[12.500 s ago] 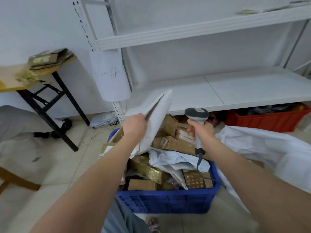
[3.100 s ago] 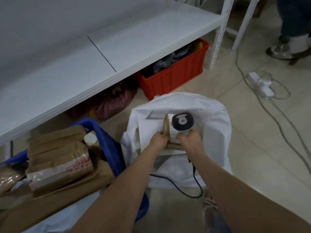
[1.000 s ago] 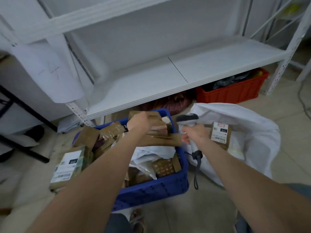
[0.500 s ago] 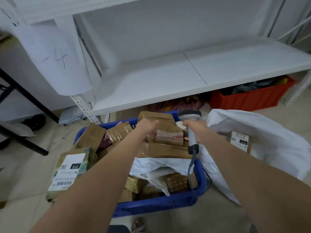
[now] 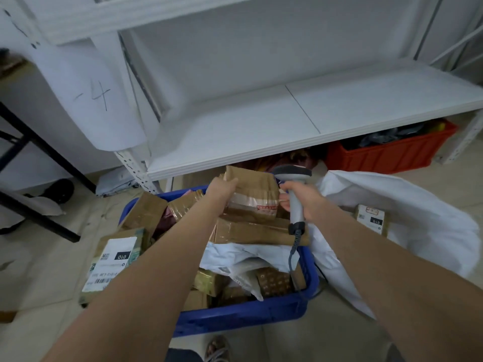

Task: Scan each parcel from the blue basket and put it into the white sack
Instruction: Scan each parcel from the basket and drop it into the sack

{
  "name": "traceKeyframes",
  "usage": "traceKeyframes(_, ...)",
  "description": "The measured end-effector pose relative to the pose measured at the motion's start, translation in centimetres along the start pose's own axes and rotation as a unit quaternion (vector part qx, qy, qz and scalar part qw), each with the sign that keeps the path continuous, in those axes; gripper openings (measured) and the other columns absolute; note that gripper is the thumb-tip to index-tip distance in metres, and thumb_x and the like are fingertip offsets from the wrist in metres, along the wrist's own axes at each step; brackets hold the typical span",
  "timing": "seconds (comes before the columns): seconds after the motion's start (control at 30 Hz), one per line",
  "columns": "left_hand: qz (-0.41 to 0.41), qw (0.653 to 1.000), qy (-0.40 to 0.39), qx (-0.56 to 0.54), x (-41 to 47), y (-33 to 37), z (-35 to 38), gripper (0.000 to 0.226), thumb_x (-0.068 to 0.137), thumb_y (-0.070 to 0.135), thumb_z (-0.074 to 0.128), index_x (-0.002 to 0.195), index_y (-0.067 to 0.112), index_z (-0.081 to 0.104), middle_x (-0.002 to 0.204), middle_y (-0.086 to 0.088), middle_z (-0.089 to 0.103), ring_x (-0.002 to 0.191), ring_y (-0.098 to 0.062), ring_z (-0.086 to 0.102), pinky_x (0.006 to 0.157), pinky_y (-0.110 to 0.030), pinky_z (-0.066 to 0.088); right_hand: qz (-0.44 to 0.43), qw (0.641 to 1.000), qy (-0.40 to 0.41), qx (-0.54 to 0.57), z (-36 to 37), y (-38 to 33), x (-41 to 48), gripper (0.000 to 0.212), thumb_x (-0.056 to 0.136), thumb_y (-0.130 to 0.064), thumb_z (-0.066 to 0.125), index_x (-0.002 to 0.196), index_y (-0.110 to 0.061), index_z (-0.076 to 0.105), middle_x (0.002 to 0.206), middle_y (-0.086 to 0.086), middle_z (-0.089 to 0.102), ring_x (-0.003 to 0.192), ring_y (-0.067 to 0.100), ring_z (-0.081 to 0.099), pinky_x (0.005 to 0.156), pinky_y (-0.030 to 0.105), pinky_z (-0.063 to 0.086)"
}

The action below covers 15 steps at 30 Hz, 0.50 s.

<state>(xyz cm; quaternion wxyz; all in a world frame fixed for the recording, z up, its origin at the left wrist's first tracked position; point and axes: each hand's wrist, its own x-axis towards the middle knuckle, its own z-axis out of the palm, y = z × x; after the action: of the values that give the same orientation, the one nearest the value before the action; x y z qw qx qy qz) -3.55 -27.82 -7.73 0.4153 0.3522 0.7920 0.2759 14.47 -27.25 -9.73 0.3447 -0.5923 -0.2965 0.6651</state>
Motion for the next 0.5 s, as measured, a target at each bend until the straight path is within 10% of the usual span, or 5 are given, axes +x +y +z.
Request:
traceKeyframes(0.13, 0.023, 0.988, 0.011, -0.151, -3.8, -0.4, -3.1, 0.013, 0.081, 0.009, 0.067, 0.082, 0.013, 0.054, 0.079, -0.011, 0.052, 0.062, -0.021, 0.046, 0.062, -0.035, 0.04, -0.001, 0.999, -0.015, 0.044, -0.3, -0.5, -4.9, 0.037, 0.096, -0.018, 0.057, 0.127, 0.003, 0.054, 0.12, 0.025, 0.063, 0.108, 0.034, 0.063, 0.09, 0.034, 0.053)
traceKeyframes(0.3, 0.192, 0.979, -0.024, -0.07, -8.6, -2.0, -5.9, 0.067, 0.077, -0.005, 0.065, 0.137, 0.015, 0.041, 0.119, -0.008, 0.059, 0.095, -0.02, 0.057, 0.076, -0.031, 0.053, 0.028, 0.982, -0.024, 0.183, -0.7, -0.3, -9.7, 0.047, 0.093, -0.031, 0.063, 0.129, -0.005, 0.052, 0.109, 0.017, 0.064, 0.078, 0.023, 0.064, 0.044, 0.025, 0.055)
traceKeyframes(0.37, 0.291, 0.956, -0.019, -0.004, -10.1, -2.9, -7.1, 0.081, 0.075, -0.004, 0.072, 0.142, 0.02, 0.034, 0.123, 0.002, 0.053, 0.107, -0.015, 0.053, 0.079, -0.02, 0.05, 0.026, 0.977, -0.035, 0.207, -0.7, 0.0, -11.0, 0.055, 0.089, -0.038, 0.067, 0.131, -0.007, 0.051, 0.115, 0.018, 0.064, 0.083, 0.029, 0.066, 0.046, 0.032, 0.058)
traceKeyframes(0.5, 0.403, 0.899, 0.024, 0.168, -11.3, -4.3, -8.6, 0.1, 0.073, 0.02, 0.081, 0.149, 0.037, 0.019, 0.141, -0.003, 0.04, 0.121, -0.024, 0.052, 0.098, -0.044, 0.048, 0.012, 0.977, -0.051, 0.209, -0.7, 0.9, -12.3, 0.055, 0.079, -0.047, 0.073, 0.115, -0.008, 0.058, 0.101, 0.015, 0.069, 0.09, 0.03, 0.067, 0.07, 0.046, 0.06)
